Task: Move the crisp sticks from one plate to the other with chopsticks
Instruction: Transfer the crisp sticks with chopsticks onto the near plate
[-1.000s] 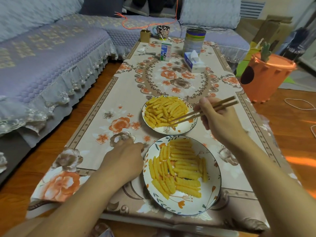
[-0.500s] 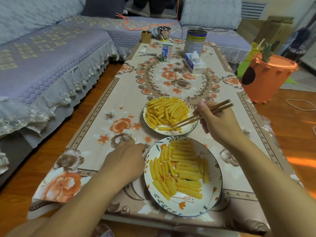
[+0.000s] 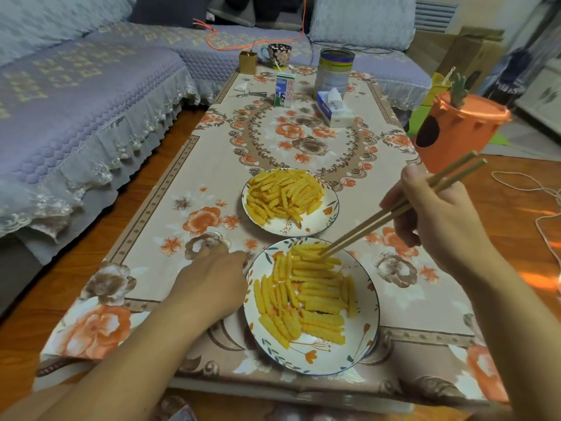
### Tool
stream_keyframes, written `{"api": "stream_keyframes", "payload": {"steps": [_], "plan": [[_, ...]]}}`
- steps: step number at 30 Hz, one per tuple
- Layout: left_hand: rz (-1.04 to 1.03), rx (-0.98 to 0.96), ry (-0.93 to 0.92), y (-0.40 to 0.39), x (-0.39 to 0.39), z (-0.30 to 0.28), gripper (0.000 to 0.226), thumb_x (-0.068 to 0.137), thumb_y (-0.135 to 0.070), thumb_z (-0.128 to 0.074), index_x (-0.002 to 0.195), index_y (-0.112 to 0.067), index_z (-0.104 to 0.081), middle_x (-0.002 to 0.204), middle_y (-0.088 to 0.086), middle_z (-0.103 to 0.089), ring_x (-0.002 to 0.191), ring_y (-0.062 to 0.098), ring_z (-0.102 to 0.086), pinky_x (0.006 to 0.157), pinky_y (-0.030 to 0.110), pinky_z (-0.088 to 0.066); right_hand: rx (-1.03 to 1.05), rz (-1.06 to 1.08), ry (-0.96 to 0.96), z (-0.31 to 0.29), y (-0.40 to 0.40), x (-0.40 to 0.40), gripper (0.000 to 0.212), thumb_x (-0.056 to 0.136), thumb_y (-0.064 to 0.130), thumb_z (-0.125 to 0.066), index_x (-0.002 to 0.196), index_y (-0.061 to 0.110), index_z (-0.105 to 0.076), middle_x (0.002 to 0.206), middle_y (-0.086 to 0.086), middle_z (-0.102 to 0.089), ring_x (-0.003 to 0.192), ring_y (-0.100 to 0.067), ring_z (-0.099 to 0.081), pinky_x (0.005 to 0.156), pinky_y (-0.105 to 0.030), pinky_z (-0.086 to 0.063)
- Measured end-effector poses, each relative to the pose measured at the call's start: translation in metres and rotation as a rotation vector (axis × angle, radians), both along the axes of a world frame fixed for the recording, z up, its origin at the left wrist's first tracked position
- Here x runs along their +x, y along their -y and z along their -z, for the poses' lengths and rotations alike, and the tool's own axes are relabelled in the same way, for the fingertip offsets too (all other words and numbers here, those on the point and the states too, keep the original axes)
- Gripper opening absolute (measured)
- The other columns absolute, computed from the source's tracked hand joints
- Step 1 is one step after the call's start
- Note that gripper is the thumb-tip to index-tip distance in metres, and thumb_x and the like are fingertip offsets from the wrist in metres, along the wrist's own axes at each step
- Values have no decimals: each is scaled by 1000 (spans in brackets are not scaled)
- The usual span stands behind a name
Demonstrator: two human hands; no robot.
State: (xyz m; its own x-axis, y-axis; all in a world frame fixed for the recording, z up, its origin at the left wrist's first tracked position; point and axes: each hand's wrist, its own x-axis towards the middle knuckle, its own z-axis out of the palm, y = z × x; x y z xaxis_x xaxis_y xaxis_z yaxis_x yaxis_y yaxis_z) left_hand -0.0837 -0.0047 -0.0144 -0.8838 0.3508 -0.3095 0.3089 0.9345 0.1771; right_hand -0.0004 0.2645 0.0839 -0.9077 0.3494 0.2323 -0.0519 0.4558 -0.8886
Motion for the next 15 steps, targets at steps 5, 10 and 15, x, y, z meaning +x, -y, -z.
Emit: {"api": "stream_keyframes", "payload": {"steps": [5, 10, 15], "plan": [[7, -9, 1, -1, 0, 2, 34, 103, -24, -37, 133, -27, -54, 137, 7, -46, 129, 32, -41, 92, 45, -48, 29, -39, 31, 1, 5, 8, 53, 108, 35, -39, 76, 3, -67, 50, -3, -53, 41, -13, -46, 41, -22, -38], [4, -13, 1, -1, 1, 2, 33, 102, -24, -38, 131, -25, -53, 136, 8, -46, 128, 32, -41, 93, 46, -49, 140, -123, 73, 8, 7, 4, 43, 106, 35, -47, 79, 11, -71, 49, 5, -53, 44, -5, -47, 43, -15, -36], [-5, 4, 8, -2, 2, 1, 33, 103, -27, -38, 133, -28, -53, 140, 6, -44, 132, 30, -38, 97, 46, -47, 83, -68, 28, 1, -2, 2, 43, 106, 33, -48, 78, 9, -69, 50, 3, -51, 43, -8, -45, 43, -17, -38]]}}
